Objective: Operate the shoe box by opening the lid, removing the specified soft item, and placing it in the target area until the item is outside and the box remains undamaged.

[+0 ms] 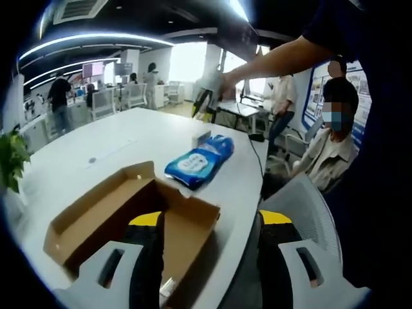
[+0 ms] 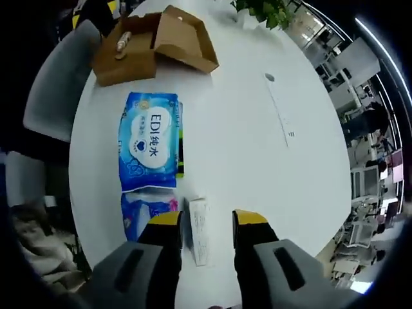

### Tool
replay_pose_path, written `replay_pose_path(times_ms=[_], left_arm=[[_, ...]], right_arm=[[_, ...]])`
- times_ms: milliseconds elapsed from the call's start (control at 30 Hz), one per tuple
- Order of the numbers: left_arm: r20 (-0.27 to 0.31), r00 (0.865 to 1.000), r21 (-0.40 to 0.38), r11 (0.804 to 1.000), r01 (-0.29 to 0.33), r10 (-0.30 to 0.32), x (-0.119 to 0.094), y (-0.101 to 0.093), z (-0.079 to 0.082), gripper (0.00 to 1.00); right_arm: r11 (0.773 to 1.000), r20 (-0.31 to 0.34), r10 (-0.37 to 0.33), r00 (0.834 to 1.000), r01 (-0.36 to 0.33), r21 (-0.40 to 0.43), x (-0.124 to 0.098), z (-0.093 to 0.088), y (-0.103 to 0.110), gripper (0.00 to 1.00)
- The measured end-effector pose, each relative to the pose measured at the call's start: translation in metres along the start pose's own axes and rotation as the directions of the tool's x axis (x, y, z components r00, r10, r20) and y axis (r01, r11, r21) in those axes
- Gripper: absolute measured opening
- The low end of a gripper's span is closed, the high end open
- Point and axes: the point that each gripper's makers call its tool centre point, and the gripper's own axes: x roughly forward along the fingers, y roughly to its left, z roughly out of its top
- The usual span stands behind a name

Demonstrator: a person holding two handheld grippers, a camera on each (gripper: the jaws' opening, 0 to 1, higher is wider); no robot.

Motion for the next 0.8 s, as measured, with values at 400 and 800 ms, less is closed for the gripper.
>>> replay_pose_path(times_ms=[400, 800], left_arm=[[0.024, 1.0, 0.015, 1.0, -0.015, 0.014, -0.027, 0.015, -0.003, 0.54], [0.027, 1.0, 0.032, 0.999, -0.016, 0.015, -0.043, 0.018, -0.009, 0.54]], right_arm=[[0.999, 0.103, 0.011, 0.995, -0.006, -0.047, -0.023, 0.088, 0.055, 0.26], [0.994, 0.179, 0.082, 0.98, -0.069, -0.082, -0.009, 0.145, 0.113, 0.25]])
